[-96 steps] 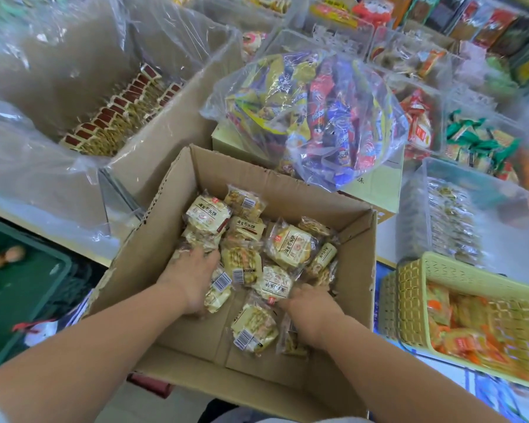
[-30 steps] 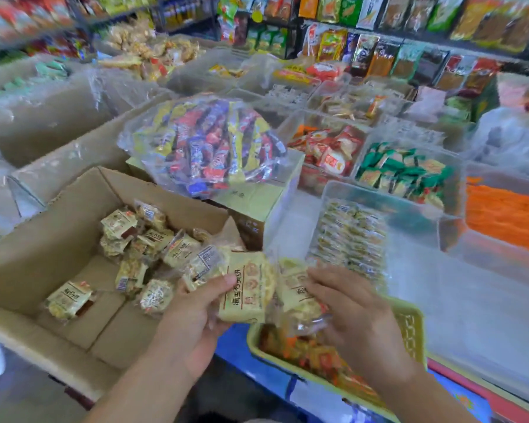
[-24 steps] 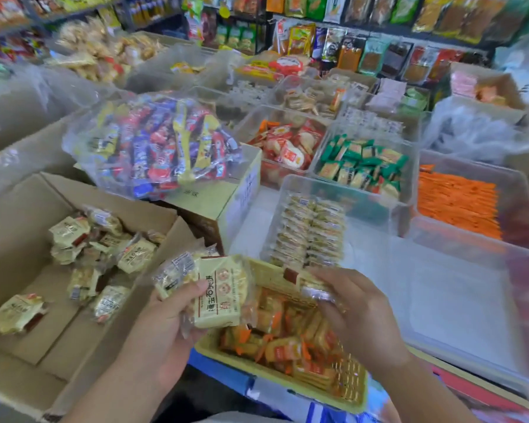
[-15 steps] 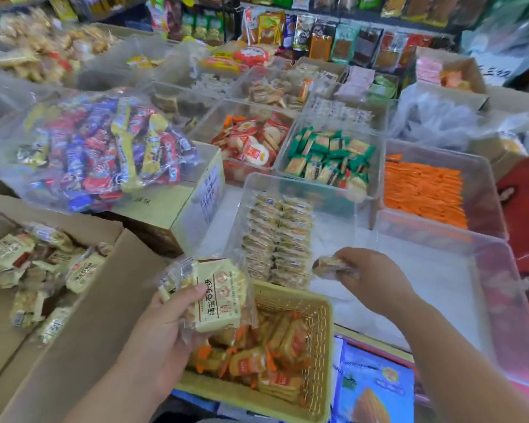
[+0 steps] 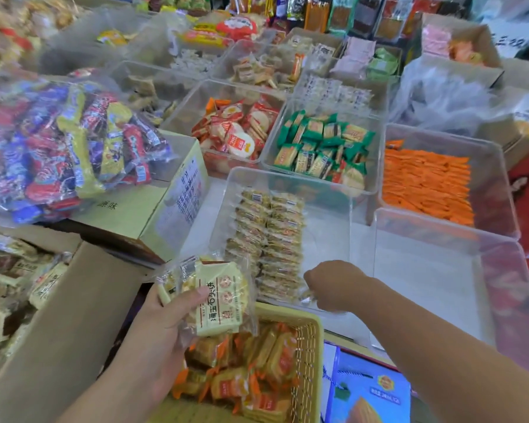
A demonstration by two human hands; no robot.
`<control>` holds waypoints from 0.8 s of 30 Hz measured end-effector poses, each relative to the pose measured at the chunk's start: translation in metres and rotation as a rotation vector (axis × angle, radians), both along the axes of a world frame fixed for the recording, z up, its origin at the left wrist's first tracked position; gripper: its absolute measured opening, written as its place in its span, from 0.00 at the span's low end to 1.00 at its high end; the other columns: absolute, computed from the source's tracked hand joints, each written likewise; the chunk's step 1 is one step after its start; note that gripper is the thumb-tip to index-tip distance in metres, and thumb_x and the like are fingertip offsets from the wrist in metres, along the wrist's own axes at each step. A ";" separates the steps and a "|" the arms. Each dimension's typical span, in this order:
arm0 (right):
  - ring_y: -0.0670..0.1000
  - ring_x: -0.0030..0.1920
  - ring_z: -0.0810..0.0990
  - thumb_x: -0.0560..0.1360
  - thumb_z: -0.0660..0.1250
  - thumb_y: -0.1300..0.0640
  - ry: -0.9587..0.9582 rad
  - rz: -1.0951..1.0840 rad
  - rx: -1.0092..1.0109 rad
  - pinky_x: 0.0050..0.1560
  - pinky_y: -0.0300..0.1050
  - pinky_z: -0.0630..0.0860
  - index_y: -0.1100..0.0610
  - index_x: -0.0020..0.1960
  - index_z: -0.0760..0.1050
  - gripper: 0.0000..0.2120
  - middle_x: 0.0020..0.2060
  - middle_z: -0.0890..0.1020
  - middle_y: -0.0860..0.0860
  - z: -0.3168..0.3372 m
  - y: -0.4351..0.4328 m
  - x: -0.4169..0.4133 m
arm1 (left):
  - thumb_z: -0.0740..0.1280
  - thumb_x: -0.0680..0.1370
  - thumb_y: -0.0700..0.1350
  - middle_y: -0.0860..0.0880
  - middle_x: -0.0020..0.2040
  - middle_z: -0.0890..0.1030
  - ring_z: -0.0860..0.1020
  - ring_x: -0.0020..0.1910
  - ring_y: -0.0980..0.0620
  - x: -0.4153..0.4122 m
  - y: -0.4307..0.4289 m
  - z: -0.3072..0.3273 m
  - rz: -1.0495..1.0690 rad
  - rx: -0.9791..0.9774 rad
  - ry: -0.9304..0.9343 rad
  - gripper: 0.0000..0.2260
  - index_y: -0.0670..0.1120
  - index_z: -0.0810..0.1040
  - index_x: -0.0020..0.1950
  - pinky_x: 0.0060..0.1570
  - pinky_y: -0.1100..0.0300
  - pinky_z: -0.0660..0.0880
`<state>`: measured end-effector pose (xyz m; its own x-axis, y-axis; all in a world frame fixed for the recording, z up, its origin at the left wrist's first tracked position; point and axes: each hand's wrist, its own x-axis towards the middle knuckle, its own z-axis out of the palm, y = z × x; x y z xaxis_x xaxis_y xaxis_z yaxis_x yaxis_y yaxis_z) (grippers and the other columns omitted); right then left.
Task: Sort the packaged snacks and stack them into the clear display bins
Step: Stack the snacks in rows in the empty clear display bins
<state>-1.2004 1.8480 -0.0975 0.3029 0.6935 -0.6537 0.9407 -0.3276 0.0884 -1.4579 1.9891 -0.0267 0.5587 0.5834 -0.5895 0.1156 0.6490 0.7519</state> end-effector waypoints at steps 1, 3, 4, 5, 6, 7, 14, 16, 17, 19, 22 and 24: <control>0.55 0.42 0.75 0.77 0.64 0.60 0.050 -0.031 -0.017 0.39 0.46 0.70 0.55 0.54 0.74 0.07 0.39 0.73 0.50 0.000 0.001 0.002 | 0.75 0.67 0.43 0.41 0.58 0.86 0.83 0.59 0.36 0.000 0.000 -0.002 0.008 -0.008 0.000 0.30 0.46 0.75 0.68 0.65 0.34 0.73; 0.54 0.41 0.75 0.78 0.63 0.57 0.118 -0.063 -0.039 0.37 0.45 0.70 0.56 0.50 0.75 0.03 0.40 0.76 0.51 -0.001 0.003 0.005 | 0.75 0.68 0.42 0.41 0.60 0.85 0.82 0.62 0.36 -0.001 0.001 -0.006 0.015 -0.030 -0.002 0.30 0.47 0.74 0.70 0.71 0.31 0.65; 0.54 0.39 0.75 0.79 0.63 0.56 0.135 -0.074 -0.055 0.36 0.45 0.70 0.57 0.46 0.74 0.06 0.39 0.76 0.51 -0.002 0.005 0.006 | 0.75 0.69 0.41 0.41 0.60 0.85 0.81 0.63 0.36 -0.002 0.001 -0.008 0.014 -0.043 -0.003 0.29 0.46 0.74 0.70 0.70 0.33 0.65; 0.53 0.37 0.74 0.81 0.62 0.56 0.146 -0.087 -0.071 0.35 0.44 0.69 0.57 0.42 0.72 0.09 0.37 0.75 0.51 -0.003 0.006 0.006 | 0.75 0.70 0.41 0.41 0.60 0.85 0.80 0.63 0.34 -0.003 0.001 -0.011 0.011 -0.053 -0.007 0.29 0.46 0.73 0.71 0.67 0.35 0.65; 0.52 0.35 0.72 0.82 0.61 0.57 0.151 -0.101 -0.091 0.34 0.44 0.68 0.57 0.39 0.70 0.13 0.35 0.74 0.51 -0.007 0.007 0.005 | 0.75 0.70 0.41 0.41 0.60 0.85 0.79 0.63 0.34 -0.004 0.002 -0.012 0.012 -0.060 -0.011 0.29 0.47 0.74 0.71 0.64 0.38 0.65; 0.51 0.33 0.70 0.82 0.60 0.58 0.149 -0.108 -0.107 0.33 0.43 0.67 0.57 0.37 0.68 0.15 0.34 0.73 0.51 -0.010 0.008 0.003 | 0.75 0.70 0.41 0.41 0.60 0.85 0.78 0.61 0.35 -0.004 0.002 -0.013 0.016 -0.066 -0.014 0.29 0.47 0.74 0.70 0.62 0.40 0.65; 0.48 0.30 0.65 0.83 0.57 0.62 0.176 -0.187 -0.159 0.29 0.41 0.61 0.56 0.34 0.63 0.18 0.32 0.68 0.50 -0.026 0.008 -0.013 | 0.78 0.66 0.41 0.42 0.60 0.85 0.83 0.60 0.40 -0.003 0.001 -0.012 0.030 -0.081 -0.038 0.32 0.47 0.74 0.70 0.70 0.36 0.69; 0.48 0.30 0.65 0.84 0.57 0.58 0.215 -0.224 -0.154 0.31 0.41 0.63 0.56 0.34 0.64 0.19 0.32 0.67 0.50 -0.025 0.009 -0.012 | 0.81 0.65 0.41 0.42 0.61 0.85 0.83 0.60 0.40 -0.004 0.000 -0.009 0.030 -0.076 -0.037 0.34 0.48 0.75 0.70 0.71 0.34 0.65; 0.47 0.31 0.65 0.84 0.57 0.55 0.252 -0.243 -0.144 0.34 0.42 0.65 0.55 0.34 0.65 0.20 0.32 0.68 0.49 -0.022 0.010 -0.011 | 0.81 0.64 0.42 0.42 0.61 0.85 0.84 0.59 0.40 -0.003 -0.001 -0.008 0.028 -0.069 -0.033 0.34 0.48 0.75 0.69 0.70 0.34 0.66; 0.46 0.33 0.67 0.85 0.55 0.45 0.301 -0.251 -0.124 0.39 0.44 0.67 0.53 0.34 0.65 0.23 0.33 0.69 0.48 -0.009 0.011 -0.009 | 0.79 0.65 0.43 0.42 0.59 0.86 0.85 0.56 0.41 -0.003 -0.002 -0.009 0.023 -0.051 -0.024 0.32 0.48 0.76 0.68 0.59 0.38 0.76; 0.48 0.33 0.71 0.84 0.53 0.39 0.232 -0.254 -0.010 0.37 0.45 0.67 0.55 0.34 0.68 0.27 0.33 0.73 0.50 0.020 0.010 -0.012 | 0.78 0.63 0.45 0.41 0.55 0.87 0.87 0.50 0.40 -0.001 -0.004 -0.008 0.061 -0.043 -0.042 0.32 0.48 0.76 0.67 0.38 0.47 0.84; 0.50 0.37 0.77 0.83 0.54 0.37 0.243 -0.298 0.225 0.38 0.46 0.72 0.56 0.40 0.76 0.26 0.37 0.79 0.51 0.042 0.007 -0.022 | 0.78 0.62 0.45 0.42 0.55 0.87 0.87 0.49 0.40 0.000 -0.005 -0.008 0.076 -0.008 -0.035 0.33 0.49 0.76 0.67 0.35 0.47 0.84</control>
